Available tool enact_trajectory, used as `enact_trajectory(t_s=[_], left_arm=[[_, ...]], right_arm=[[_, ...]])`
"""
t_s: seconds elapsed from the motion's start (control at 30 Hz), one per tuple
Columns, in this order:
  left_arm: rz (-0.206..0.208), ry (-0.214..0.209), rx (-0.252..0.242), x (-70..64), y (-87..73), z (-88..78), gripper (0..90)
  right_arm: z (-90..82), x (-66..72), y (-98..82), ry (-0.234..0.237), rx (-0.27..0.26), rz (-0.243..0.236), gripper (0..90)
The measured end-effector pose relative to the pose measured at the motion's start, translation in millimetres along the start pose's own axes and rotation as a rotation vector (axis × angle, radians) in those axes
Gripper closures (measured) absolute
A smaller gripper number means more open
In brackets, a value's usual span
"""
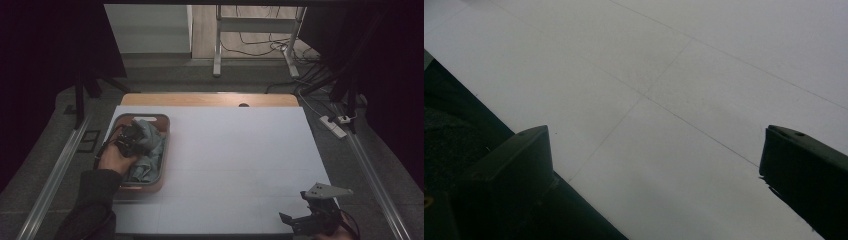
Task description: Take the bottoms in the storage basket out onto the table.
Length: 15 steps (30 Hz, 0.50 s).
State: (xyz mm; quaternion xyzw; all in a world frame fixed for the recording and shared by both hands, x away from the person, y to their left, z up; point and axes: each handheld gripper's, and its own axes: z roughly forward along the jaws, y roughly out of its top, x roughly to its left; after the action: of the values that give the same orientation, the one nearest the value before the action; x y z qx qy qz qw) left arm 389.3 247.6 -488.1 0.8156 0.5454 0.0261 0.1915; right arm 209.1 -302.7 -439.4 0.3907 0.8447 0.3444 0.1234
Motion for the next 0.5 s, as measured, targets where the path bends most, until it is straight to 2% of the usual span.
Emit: enact_trajectory(t_s=[0.23,0.5], left_arm=[[0.017,0.015,-0.028,-5.1,1.7,-12.2,70.0],[0.020,0.002,-0.050,-5.8,3.3,-29.9,70.1]], right_arm=[[-0.2,0.0,-0.1,0.000,-0.003,-0.002,0.5],[0.1,-0.3,0.2,0.000,0.001,0.004,0.5]])
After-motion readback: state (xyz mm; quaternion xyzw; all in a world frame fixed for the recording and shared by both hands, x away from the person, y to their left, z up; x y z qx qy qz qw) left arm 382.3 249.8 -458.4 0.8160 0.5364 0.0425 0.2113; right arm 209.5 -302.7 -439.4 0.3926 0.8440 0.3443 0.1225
